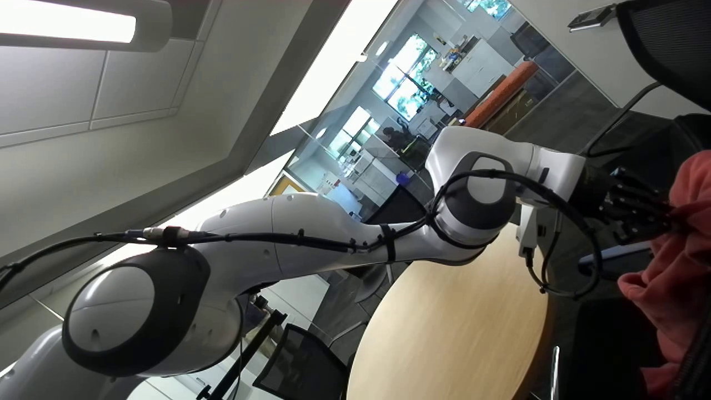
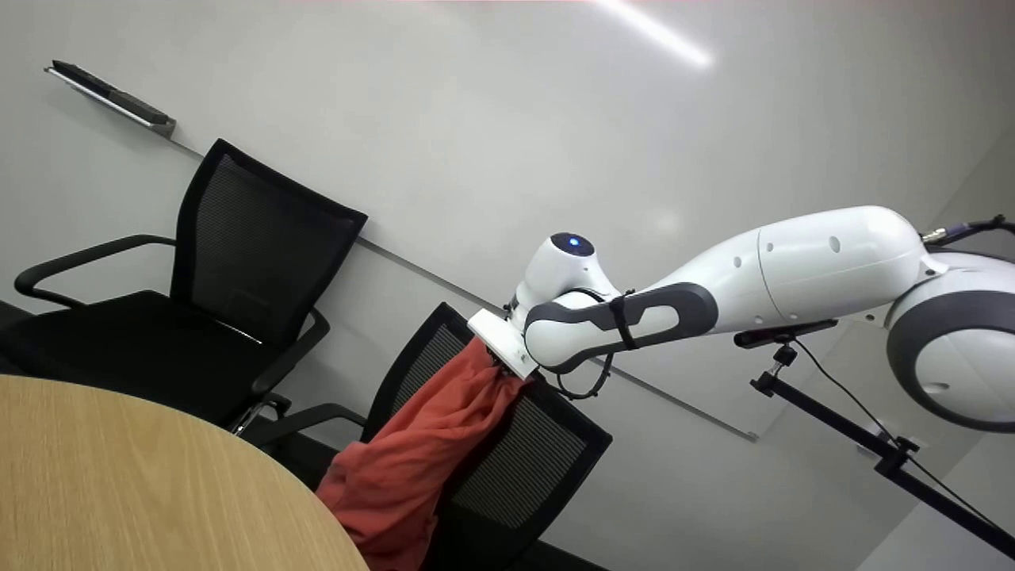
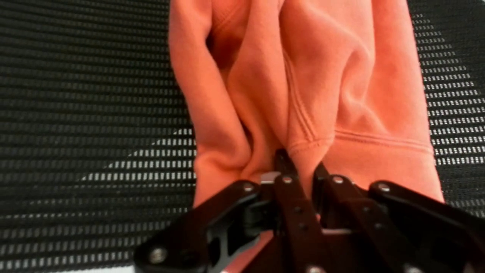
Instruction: Place the sweatshirt on the table
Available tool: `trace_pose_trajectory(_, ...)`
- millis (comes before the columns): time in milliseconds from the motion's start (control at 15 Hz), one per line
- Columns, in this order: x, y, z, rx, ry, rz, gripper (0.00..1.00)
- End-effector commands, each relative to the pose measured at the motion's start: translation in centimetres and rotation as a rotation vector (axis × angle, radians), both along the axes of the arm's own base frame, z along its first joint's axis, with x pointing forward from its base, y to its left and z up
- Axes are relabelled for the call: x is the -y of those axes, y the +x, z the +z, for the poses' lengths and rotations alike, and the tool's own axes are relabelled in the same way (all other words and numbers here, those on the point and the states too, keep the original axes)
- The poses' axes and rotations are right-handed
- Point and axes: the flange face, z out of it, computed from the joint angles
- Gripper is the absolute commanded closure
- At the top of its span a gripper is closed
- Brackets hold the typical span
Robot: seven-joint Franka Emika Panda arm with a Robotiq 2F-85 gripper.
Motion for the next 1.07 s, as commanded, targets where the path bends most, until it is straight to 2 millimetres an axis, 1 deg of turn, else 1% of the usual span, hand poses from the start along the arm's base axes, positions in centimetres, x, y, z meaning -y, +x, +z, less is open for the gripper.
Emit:
trace_pose_trajectory(0,-1.8,-0.4,4.3,0.02,0.061,0.028,0.97)
trace_pose_trajectory(333,-5.1,-1.9,11.2,0.059,0.142,0.095,0.97)
trace_pose_trajectory(533,-7.8,-3.2,15.6,0.075,0.184,0.174,0.97)
trace_pose_trajectory(667,-9.9,-4.2,18.3,0.085,0.208,0.238,0.97)
trace_pose_trajectory(800,-12.4,-5.1,20.5,0.085,0.232,0.311,0.97)
trace_pose_trajectory(933,-15.6,-6.0,22.0,0.07,0.263,0.408,0.97)
trace_pose_trajectory(1000,-17.5,-6.4,22.5,0.064,0.279,0.46,0.97)
